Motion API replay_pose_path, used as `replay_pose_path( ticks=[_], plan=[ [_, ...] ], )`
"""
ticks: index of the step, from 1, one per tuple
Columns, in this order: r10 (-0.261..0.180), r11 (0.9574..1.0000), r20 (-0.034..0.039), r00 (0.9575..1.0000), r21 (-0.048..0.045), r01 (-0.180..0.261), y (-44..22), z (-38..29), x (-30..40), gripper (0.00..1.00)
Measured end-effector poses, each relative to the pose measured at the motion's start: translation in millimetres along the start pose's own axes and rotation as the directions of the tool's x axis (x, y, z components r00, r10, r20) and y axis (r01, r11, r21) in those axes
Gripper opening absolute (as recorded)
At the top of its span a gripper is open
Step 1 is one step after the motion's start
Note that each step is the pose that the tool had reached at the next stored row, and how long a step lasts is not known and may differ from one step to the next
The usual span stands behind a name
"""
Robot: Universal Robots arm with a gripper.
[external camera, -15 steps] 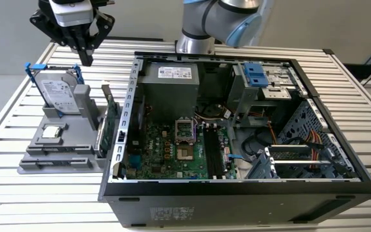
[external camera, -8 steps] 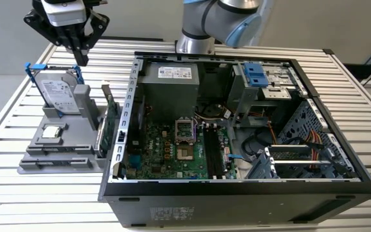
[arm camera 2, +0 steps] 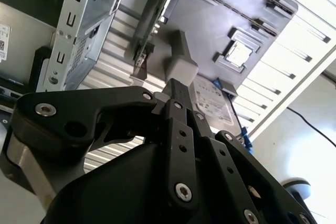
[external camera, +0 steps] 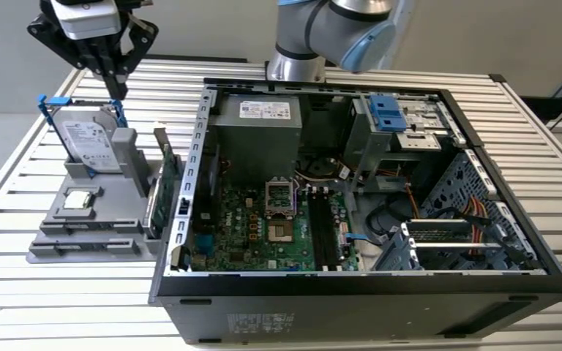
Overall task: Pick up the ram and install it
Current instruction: 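Reach for the ram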
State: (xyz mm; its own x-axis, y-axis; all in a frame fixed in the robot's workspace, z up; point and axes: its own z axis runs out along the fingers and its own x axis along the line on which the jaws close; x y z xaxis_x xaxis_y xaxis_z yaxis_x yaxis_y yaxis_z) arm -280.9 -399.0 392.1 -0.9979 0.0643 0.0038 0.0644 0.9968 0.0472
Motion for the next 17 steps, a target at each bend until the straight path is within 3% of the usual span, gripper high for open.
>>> replay_pose_path(
  ticks=[17],
  plan=[
    [0.000, 1.0000, 0.0000, 1.0000, 0.0000, 0.000, -1.1, 0.0, 17.4, 0.00]
  ],
)
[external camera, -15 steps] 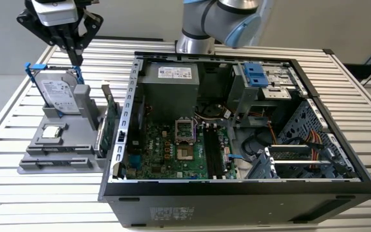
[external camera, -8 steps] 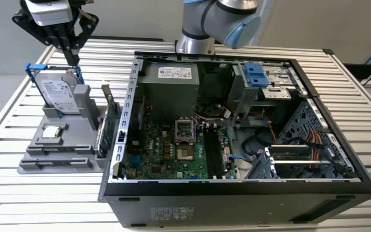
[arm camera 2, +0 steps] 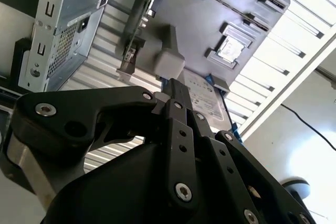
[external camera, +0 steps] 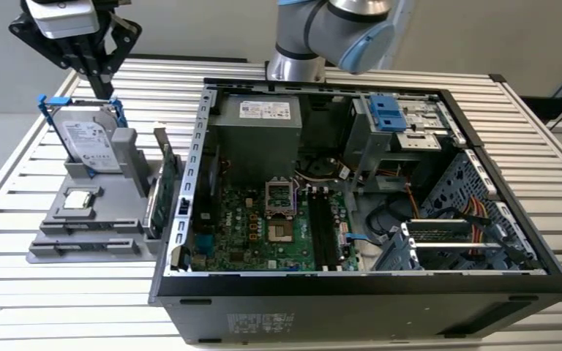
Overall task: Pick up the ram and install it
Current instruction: 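Reach for the ram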
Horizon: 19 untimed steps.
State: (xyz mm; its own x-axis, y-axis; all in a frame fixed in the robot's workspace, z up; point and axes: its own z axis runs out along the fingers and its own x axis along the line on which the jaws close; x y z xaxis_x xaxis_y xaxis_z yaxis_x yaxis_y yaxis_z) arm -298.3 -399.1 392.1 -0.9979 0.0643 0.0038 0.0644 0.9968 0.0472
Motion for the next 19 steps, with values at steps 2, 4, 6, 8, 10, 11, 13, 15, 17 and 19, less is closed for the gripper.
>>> replay_pose_path(
  ticks=[2, 4, 6, 8, 10, 11, 13, 15, 17, 19],
  plan=[
    [0.000, 1.0000, -0.0001, 1.0000, 0.0001, 0.000, -0.1, 0.0, 2.4, 0.00],
    [0.000, 1.0000, -0.0001, 1.0000, 0.0000, 0.000, -0.3, 0.0, 4.8, 0.00],
    [0.000, 1.0000, -0.0001, 1.0000, 0.0000, 0.000, -0.4, 0.0, 7.0, 0.00],
    [0.000, 1.0000, 0.0000, 1.0000, 0.0000, 0.000, -0.6, 0.0, 9.1, 0.00],
    [0.000, 1.0000, 0.0000, 1.0000, 0.0000, 0.000, -0.7, 0.0, 11.1, 0.00],
    [0.000, 1.0000, 0.0000, 1.0000, 0.0000, 0.000, -0.8, 0.0, 12.1, 0.00],
    [0.000, 1.0000, 0.0000, 1.0000, 0.0000, 0.000, -0.9, 0.0, 14.0, 0.00],
    [0.000, 1.0000, 0.0000, 1.0000, 0.0000, 0.000, -1.0, 0.0, 15.9, 0.00],
    [0.000, 1.0000, 0.0000, 1.0000, 0.0000, 0.000, -1.1, 0.0, 18.0, 0.00],
    [0.000, 1.0000, -0.0001, 1.0000, 0.0000, 0.000, -1.3, 0.0, 19.9, 0.00]
  ],
)
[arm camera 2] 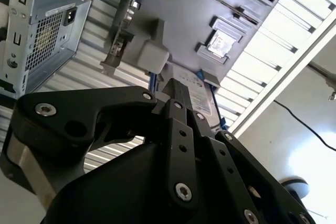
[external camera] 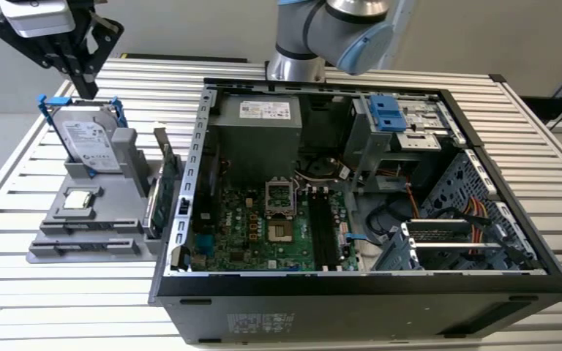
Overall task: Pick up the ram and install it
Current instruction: 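Reach for the ram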
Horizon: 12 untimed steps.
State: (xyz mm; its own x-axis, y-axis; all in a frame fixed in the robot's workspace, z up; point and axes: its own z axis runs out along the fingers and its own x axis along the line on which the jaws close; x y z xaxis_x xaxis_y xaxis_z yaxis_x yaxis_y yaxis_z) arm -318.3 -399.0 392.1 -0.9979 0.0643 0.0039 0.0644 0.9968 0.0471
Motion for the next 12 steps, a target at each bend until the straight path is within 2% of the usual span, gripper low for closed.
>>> replay_pose_path(
  ticks=[12],
  plan=[
    [0.000, 1.0000, 0.0000, 1.0000, 0.0000, 0.000, -0.8, 0.0, 11.8, 0.00]
  ],
)
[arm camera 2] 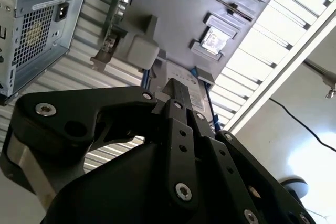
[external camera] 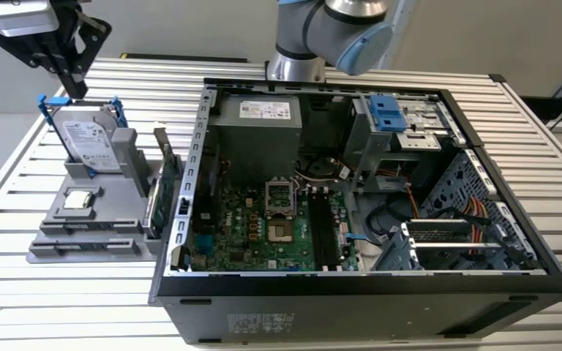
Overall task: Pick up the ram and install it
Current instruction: 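Reach for the ram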
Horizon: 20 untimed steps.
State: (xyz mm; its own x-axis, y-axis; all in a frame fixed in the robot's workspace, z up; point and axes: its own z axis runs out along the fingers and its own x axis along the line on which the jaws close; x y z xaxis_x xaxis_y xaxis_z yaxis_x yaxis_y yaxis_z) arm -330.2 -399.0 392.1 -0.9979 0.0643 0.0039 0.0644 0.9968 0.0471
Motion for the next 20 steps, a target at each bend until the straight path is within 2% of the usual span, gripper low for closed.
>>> replay_pose_path(
  ticks=[20],
  plan=[
    [-0.008, 1.0000, 0.0002, 1.0000, -0.0001, 0.008, -1.1, 0.1, 16.7, 0.00]
  ],
)
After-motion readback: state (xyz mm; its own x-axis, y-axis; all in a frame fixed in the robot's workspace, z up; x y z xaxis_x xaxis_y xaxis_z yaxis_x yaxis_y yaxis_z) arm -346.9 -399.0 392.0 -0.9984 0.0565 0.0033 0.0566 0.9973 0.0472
